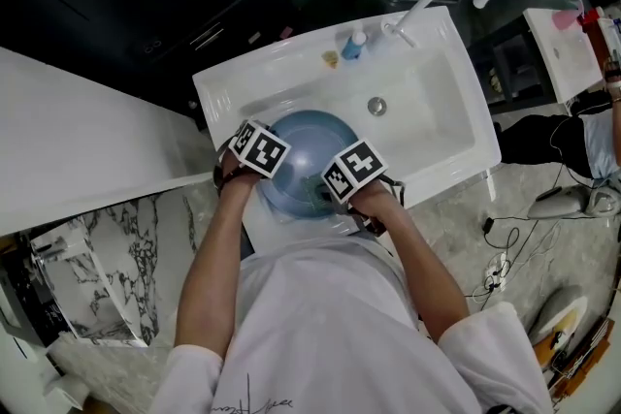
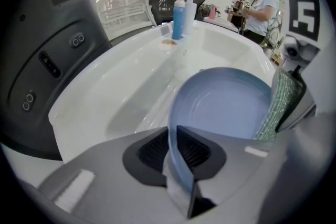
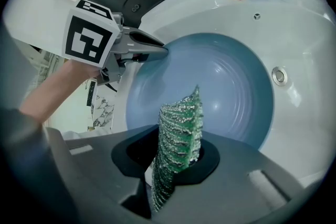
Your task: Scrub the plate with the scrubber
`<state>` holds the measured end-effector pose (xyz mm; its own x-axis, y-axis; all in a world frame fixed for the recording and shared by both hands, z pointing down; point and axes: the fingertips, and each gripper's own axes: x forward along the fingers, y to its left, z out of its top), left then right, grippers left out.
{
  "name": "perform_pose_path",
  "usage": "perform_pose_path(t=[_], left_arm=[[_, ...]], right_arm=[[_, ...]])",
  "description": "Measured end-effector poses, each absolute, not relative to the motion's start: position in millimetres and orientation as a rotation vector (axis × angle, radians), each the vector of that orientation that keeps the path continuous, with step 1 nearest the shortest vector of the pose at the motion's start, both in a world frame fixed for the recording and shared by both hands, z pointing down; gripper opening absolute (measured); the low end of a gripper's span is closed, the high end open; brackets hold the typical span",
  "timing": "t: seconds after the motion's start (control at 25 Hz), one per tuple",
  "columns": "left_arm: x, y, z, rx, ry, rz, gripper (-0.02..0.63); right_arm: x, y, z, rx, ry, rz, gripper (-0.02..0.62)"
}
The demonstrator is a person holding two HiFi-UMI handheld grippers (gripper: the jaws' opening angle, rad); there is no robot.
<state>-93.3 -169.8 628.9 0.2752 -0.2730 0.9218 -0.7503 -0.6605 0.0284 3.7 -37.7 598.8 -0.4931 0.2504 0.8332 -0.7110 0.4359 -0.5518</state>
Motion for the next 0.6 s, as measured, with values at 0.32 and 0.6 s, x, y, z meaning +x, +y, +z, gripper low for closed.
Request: perform_pose_path(t=[0.32, 0.6], left_arm=[[-93.8, -168.8, 628.4, 2.088, -0.918, 1.37, 0.107], [-93.9, -168.9, 628.7, 2.092, -0.92, 1.37, 0.107]], right_arm=[[-20.1, -32.8, 601.8, 0.347, -1.723, 1.342, 0.066], [-37.1, -34.3, 605.0, 0.325, -1.734, 1.414, 0.066]])
